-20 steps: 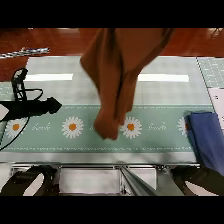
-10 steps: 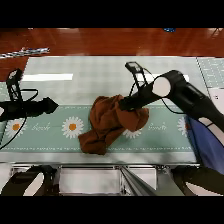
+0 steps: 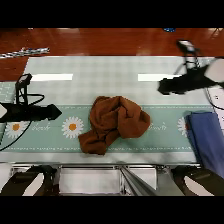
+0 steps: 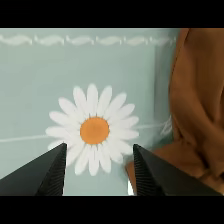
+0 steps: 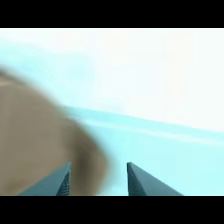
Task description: Fold the shirts.
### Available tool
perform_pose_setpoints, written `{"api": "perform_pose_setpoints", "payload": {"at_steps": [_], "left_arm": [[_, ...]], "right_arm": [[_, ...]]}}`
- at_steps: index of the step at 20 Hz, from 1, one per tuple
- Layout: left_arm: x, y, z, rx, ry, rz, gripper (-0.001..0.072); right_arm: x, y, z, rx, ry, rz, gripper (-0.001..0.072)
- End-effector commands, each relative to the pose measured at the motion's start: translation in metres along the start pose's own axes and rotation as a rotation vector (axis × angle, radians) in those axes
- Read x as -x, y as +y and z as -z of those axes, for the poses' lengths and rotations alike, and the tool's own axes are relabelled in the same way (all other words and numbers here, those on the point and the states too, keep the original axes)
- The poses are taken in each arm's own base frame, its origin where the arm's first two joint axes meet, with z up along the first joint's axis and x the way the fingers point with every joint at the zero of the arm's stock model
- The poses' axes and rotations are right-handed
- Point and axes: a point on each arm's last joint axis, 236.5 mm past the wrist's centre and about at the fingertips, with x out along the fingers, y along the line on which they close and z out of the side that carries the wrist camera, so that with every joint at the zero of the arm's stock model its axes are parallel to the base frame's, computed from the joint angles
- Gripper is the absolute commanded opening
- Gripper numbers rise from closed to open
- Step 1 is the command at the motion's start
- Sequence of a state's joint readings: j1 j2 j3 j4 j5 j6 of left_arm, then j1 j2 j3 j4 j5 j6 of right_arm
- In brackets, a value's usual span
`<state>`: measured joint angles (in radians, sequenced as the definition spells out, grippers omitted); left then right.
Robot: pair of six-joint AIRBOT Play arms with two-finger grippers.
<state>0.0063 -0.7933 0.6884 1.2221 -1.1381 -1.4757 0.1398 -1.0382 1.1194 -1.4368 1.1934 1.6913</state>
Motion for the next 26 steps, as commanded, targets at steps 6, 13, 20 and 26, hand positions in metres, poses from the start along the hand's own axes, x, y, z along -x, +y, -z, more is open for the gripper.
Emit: {"api": "perform_pose_setpoints", "payload": {"at_steps": [6, 13, 20, 26], "left_arm": [[-0.076, -0.075, 0.075, 0.174, 0.329, 0.481, 0.0508], [-0.132, -0.103, 0.058, 0.200, 0.277, 0.473, 0.0508], [-0.142, -0.147, 0.038, 0.108, 0.285, 0.521, 0.0018], [-0.137, -0.151, 0.042, 0.092, 0.310, 0.541, 0.0017]], "right_arm": [[-0.058, 0.007, 0.142, -0.461, 0.068, -0.363, 0.0407], [-0.055, 0.023, 0.150, -0.428, 0.084, -0.440, 0.0407], [-0.060, 0.011, 0.175, -0.386, 0.173, -0.363, 0.0406], [-0.073, 0.003, 0.170, -0.458, 0.177, -0.341, 0.0406]]}}
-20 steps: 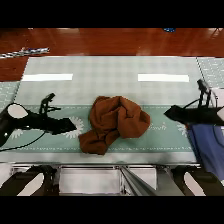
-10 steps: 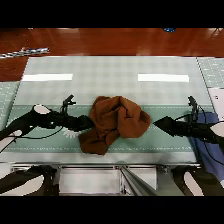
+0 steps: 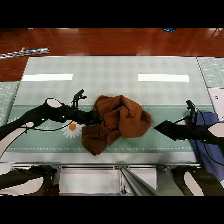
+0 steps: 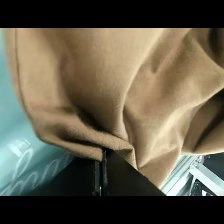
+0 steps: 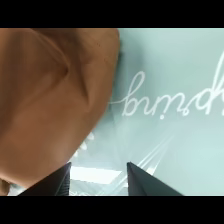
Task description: Fold the shirts.
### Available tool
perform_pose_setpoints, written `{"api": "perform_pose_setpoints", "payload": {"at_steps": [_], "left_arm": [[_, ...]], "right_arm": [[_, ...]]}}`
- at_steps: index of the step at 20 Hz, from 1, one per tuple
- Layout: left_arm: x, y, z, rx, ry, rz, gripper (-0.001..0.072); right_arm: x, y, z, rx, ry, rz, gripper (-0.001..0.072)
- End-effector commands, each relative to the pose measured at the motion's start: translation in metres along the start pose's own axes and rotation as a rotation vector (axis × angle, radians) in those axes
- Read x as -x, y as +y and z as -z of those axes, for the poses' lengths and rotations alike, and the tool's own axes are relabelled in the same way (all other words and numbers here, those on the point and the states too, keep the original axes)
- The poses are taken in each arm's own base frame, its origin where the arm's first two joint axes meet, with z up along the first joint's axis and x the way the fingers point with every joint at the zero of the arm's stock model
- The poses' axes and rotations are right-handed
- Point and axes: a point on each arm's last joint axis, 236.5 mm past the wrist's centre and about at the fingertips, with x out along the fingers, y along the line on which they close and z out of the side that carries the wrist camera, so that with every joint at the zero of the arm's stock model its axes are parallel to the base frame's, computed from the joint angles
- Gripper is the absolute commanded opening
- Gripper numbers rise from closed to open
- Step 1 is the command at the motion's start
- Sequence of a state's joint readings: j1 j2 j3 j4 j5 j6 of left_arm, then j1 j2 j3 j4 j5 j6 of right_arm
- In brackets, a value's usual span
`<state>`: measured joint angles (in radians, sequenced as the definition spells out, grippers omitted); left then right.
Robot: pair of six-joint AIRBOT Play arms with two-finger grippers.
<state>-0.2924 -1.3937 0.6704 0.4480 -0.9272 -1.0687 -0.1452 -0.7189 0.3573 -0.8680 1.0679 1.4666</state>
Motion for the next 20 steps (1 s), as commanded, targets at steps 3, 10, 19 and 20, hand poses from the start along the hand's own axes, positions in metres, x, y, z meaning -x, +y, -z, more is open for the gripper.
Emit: {"api": "perform_pose_setpoints", "payload": {"at_steps": [3, 10, 19, 20], "left_arm": [[-0.001, -0.004, 0.002, -0.006, 0.015, 0.011, 0.0018], [-0.001, -0.004, 0.002, -0.006, 0.014, 0.011, 0.0017], [0.161, -0.082, -0.098, -0.172, -0.314, 0.151, 0.0016], [0.206, -0.107, -0.117, -0.234, -0.429, 0.147, 0.0016]], "right_arm": [[-0.026, -0.007, -0.001, -0.071, 0.077, -0.027, 0.0406], [-0.069, 0.029, -0.023, -0.114, 0.143, -0.199, 0.0401], [0.050, 0.187, -0.127, 0.512, -0.083, -0.166, 0.0025], [0.088, 0.208, -0.149, 0.566, -0.186, -0.139, 0.0025]]}}
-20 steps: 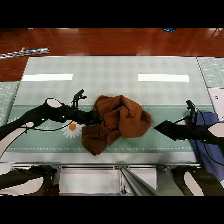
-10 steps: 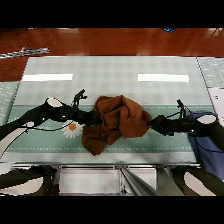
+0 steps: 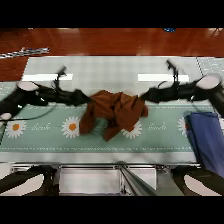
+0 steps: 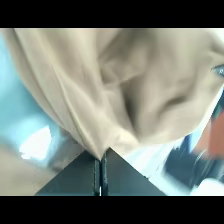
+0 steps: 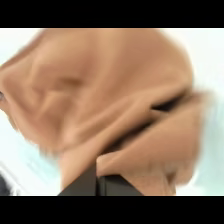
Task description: Fold the shirts.
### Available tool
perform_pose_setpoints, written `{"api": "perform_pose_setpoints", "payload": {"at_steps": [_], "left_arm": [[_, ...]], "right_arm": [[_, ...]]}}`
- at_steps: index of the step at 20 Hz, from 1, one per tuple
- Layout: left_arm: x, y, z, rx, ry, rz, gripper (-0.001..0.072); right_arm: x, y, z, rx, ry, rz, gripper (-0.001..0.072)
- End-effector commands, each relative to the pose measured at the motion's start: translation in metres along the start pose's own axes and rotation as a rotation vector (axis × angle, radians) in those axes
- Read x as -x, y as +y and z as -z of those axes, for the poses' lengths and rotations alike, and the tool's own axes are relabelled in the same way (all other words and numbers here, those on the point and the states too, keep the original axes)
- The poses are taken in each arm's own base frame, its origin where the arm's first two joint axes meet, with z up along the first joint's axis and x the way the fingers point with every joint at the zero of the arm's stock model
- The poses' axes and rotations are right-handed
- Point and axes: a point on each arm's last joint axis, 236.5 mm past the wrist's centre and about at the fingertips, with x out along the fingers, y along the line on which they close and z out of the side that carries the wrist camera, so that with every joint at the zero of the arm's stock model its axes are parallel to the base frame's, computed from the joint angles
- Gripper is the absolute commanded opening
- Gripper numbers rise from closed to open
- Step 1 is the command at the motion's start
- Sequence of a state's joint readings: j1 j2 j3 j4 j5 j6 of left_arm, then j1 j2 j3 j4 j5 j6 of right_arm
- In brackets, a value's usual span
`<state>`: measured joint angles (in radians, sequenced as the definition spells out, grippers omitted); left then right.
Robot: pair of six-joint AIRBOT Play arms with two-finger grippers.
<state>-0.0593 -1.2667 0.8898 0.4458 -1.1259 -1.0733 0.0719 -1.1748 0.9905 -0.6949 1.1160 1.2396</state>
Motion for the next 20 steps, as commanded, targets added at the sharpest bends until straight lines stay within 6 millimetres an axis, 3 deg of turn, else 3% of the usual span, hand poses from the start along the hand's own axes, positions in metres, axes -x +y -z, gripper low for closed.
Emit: {"api": "perform_pose_setpoints", "payload": {"at_steps": [1, 2, 4, 6, 8, 9, 11, 15, 17, 20], "left_arm": [[0.112, -0.082, -0.084, -0.198, -0.303, 0.012, 0.0016], [0.146, -0.112, -0.100, -0.270, -0.392, 0.005, 0.0016], [0.210, -0.174, -0.113, -0.435, -0.555, -0.017, 0.0016], [0.263, -0.227, -0.104, -0.586, -0.689, -0.071, 0.0016], [0.306, -0.261, -0.083, -0.710, -0.804, -0.184, 0.0016], [0.323, -0.273, -0.070, -0.748, -0.856, -0.250, 0.0016], [0.346, -0.284, -0.043, -0.804, -0.931, -0.386, 0.0017], [0.376, -0.283, 0.012, -0.805, -1.012, -0.642, 0.0017], [0.380, -0.290, 0.033, -0.824, -1.035, -0.659, 0.0017], [0.371, -0.304, 0.052, -0.876, -1.009, -0.584, 0.0017]], "right_arm": [[0.109, 0.060, -0.090, 0.241, -0.244, 0.175, 0.0025], [0.145, 0.084, -0.106, 0.309, -0.319, 0.210, 0.0025], [0.204, 0.130, -0.117, 0.419, -0.444, 0.252, 0.0025], [0.254, 0.177, -0.108, 0.516, -0.558, 0.246, 0.0025], [0.296, 0.211, -0.084, 0.589, -0.662, 0.251, 0.0025], [0.312, 0.217, -0.071, 0.606, -0.696, 0.276, 0.0025], [0.344, 0.211, -0.044, 0.585, -0.747, 0.376, 0.0025], [0.386, 0.195, 0.009, 0.504, -0.798, 0.512, 0.0025], [0.388, 0.193, 0.032, 0.473, -0.775, 0.511, 0.0025], [0.368, 0.185, 0.056, 0.441, -0.654, 0.486, 0.0025]]}}
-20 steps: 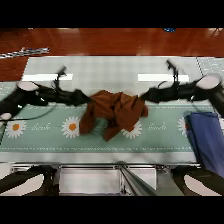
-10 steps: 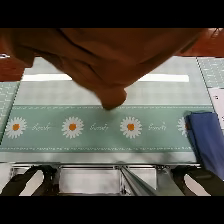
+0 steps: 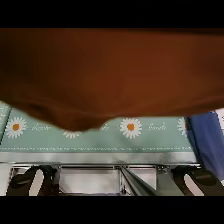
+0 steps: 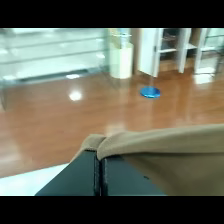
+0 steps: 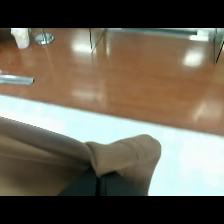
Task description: Fold the shirts.
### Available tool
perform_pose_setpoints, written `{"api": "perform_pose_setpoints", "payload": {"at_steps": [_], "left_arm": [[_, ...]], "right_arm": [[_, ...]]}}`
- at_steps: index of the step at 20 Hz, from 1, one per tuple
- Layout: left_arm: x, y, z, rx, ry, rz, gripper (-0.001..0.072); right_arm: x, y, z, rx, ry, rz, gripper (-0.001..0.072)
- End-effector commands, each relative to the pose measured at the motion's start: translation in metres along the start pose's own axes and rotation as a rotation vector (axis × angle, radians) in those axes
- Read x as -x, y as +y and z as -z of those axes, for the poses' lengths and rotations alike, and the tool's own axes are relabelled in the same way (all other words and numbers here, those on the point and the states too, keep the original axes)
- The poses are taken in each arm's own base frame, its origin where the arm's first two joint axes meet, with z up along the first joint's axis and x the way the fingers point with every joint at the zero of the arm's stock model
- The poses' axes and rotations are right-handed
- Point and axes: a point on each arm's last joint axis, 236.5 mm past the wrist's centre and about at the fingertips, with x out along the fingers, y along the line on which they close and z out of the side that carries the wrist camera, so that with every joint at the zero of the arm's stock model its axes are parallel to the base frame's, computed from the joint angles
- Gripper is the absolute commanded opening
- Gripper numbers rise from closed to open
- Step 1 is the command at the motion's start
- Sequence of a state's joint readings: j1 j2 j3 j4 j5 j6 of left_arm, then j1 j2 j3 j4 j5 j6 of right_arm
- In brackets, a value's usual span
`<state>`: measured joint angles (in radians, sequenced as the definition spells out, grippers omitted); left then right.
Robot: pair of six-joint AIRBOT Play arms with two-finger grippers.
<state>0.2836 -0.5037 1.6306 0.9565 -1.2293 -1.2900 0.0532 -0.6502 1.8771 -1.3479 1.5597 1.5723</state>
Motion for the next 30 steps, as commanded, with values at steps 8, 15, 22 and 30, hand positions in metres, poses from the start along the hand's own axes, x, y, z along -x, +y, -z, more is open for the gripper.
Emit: {"api": "perform_pose_setpoints", "payload": {"at_steps": [8, 15, 22, 30], "left_arm": [[-0.070, 0.021, 0.146, 0.241, 0.421, 0.079, 0.0017], [-0.229, 0.037, 0.339, 0.473, 0.739, 0.159, 0.0017], [-0.354, 0.028, 0.418, 0.584, 0.871, 0.170, 0.0021], [-0.287, 0.085, 0.423, 0.677, 1.166, 0.181, 0.0511]], "right_arm": [[-0.094, -0.018, 0.182, -0.158, 0.595, -0.006, 0.0025], [-0.220, -0.059, 0.351, -0.295, 0.843, 0.086, 0.0025], [-0.340, -0.112, 0.380, -0.511, 0.890, 0.131, 0.0027], [-0.341, -0.179, 0.296, -0.525, 0.821, 0.082, 0.0415]]}}
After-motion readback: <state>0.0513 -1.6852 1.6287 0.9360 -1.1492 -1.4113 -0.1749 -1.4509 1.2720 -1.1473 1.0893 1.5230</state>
